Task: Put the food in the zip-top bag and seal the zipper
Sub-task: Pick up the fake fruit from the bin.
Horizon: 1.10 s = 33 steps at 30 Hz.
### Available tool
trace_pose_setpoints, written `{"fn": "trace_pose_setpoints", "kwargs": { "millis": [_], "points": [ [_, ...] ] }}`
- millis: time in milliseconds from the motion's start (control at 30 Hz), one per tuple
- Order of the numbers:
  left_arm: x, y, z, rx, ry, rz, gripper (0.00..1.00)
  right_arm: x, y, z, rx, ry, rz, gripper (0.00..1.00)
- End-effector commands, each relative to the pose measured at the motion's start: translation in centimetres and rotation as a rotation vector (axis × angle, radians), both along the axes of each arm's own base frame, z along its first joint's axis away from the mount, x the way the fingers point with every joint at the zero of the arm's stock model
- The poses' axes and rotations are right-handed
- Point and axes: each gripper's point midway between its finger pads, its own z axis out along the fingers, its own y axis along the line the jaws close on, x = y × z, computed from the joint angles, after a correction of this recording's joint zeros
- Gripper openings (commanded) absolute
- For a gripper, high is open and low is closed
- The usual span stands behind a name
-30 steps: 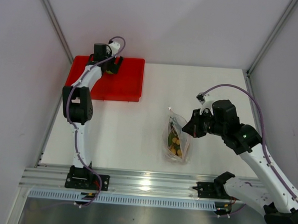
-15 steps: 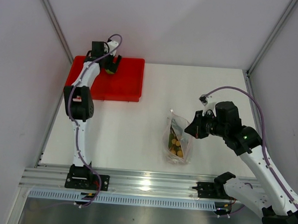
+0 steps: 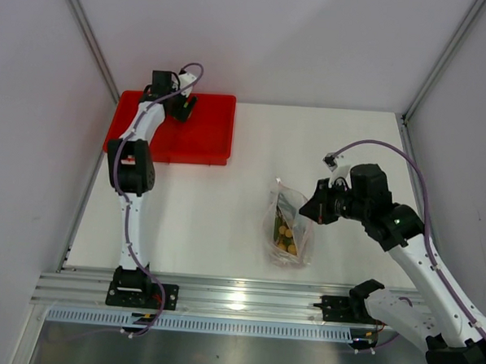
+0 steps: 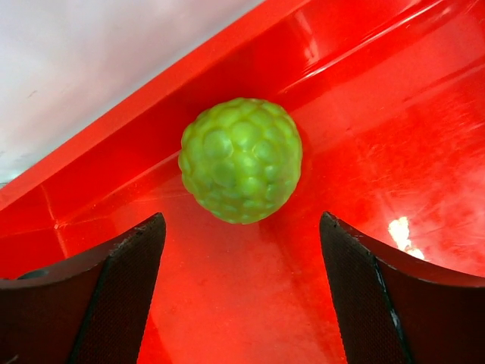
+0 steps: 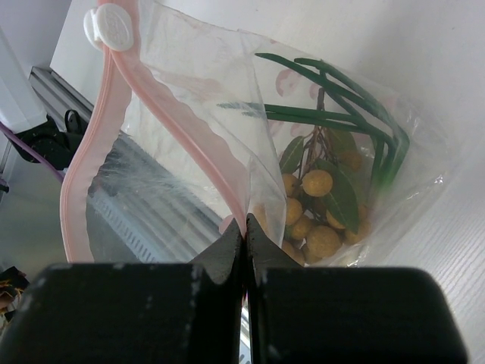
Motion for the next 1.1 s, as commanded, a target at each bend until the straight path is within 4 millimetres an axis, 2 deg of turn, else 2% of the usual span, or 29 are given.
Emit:
{"fn": "trace_pose_setpoints", "kwargs": {
  "millis": [0,100,233,333,533,633,833,933,1067],
  "points": [
    [1.3,0.3,1.5,0.057,-0.056,-0.008,0.83,0.5,0.3,0.5,0.01,-0.03,0.017,0.0],
    [1.2,-0.2,1.3,0.053,-0.043,-0.039,0.84,0.6,0.1,0.7,0.007,-0.042,0.012,0.0],
    [1.1,-0.7,1.0,0.067,-0.034,-0.076,0.91,0.6,0.1,0.8,0.008,-0.048,0.012,0.0],
    [1.2,-0.9,0.5,0.112,-0.034,-0.112,0.92,0.5,0.2,0.4,0.005,-0.035,0.018,0.0],
    [2.5,-0.5,0.3,0.199,-0.087,-0.123,0.88,0.4,0.4,0.1,0.007,-0.021,0.029,0.0],
    [2.7,-0.5,-0.7,0.251,-0.083,-0.15,0.84,0.6,0.5,0.1,0.008,-0.022,0.029,0.0],
    [4.0,0.8,-0.9,0.366,-0.145,-0.109,0.77,0.8,0.5,-0.2,0.004,-0.022,0.028,0.0],
    [4.4,0.8,-0.9,0.384,-0.162,-0.119,0.77,0.9,0.6,-0.4,0.0,-0.02,0.029,0.0],
    [4.0,0.6,-1.0,0.367,-0.138,-0.143,0.84,1.0,0.6,-0.3,0.0,-0.023,0.032,0.0]
  ]
}}
